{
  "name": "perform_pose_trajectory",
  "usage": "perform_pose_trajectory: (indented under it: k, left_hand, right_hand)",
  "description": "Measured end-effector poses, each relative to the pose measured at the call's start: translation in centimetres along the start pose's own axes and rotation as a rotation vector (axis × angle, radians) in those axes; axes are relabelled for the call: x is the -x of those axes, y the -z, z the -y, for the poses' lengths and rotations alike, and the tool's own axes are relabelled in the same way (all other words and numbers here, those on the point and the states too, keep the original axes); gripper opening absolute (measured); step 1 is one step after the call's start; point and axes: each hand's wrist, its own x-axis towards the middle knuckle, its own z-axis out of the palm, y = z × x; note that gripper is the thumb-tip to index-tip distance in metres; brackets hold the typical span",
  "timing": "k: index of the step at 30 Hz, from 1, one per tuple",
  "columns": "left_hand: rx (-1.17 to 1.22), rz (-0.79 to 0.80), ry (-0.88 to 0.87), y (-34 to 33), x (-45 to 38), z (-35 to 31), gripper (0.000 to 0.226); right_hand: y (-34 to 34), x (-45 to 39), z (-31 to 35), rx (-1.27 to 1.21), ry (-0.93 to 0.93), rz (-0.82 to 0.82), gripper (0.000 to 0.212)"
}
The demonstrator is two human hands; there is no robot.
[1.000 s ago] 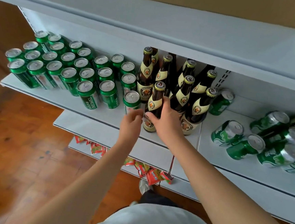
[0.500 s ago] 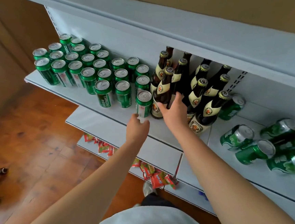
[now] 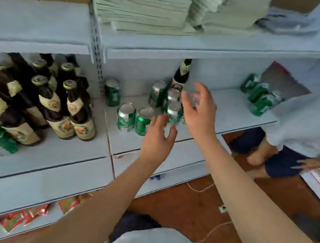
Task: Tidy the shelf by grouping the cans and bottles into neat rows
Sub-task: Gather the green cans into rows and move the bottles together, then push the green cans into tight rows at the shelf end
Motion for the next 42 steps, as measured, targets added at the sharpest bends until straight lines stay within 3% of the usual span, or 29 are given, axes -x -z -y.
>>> perform_pose_trajectory:
  k: [5, 12, 14, 17, 20, 22, 25, 27, 29, 32, 36, 42]
  left_hand:
    - [0.019, 0.056, 0.102, -5.6, -5.5, -2.1, 0.040]
    - [-0.173, -0.064, 0.224, -10.4, -13.9, -0.7, 0.040]
    - [-0.190, -0.135, 0.259, -11.3, -15.2, -0.4, 0.036]
    - [-0.218, -0.238, 0.290, -12.2, -16.7, -0.1, 0.032]
    - [-0.202, -0.334, 0.296, -12.9, -17.5, -0.4, 0.030]
    - [-0.215, -0.350, 0.286, -13.4, -17.6, -0.7, 0.031]
    - [-0.251, -0.314, 0.269, -13.9, -17.8, -1.3, 0.036]
    - [-0.269, -0.277, 0.252, -14.3, -17.9, -2.0, 0.041]
    - [-0.307, -0.234, 0.215, -14.7, -18.0, -2.8, 0.054]
    - [-0.367, -0.148, 0.176, -15.3, -18.0, -3.8, 0.080]
    - [-0.361, -0.062, 0.168, -14.8, -17.4, -4.7, 0.099]
    - [-0.413, -0.177, 0.097, -8.5, -12.1, -3.7, 0.080]
  right_hand:
    - [3.6, -5.3, -7.7, 0.036, -0.140, 0.013, 0.067]
    - [-2.6, -19.1, -12.0, 0.048, -0.099, 0.253, 0.073]
    - [-5.0, -22.1, -12.6, 0.033, -0.084, 0.318, 0.061]
    - [-7.0, -23.8, -12.8, 0.104, -0.104, 0.458, 0.025]
    - [-7.6, -24.4, -13.1, 0.210, -0.105, 0.549, 0.029]
    - [-6.8, -24.5, -13.5, 0.128, -0.113, 0.525, 0.026]
    - [-4.6, -25.0, -15.4, -0.010, -0.173, 0.293, 0.018]
    - [-1.9, -24.7, -16.4, -0.120, -0.275, 0.148, 0.029]
    - [1.0, -23.9, -16.9, -0.315, -0.398, 0.036, 0.042]
    - [4.7, -22.3, -17.6, -0.724, -0.610, -0.056, 0.025]
    - [8.5, -19.2, -17.1, -0.923, -0.736, -0.027, 0.022]
    - [8.7, -14.3, -11.4, -0.945, -0.687, 0.185, 0.024]
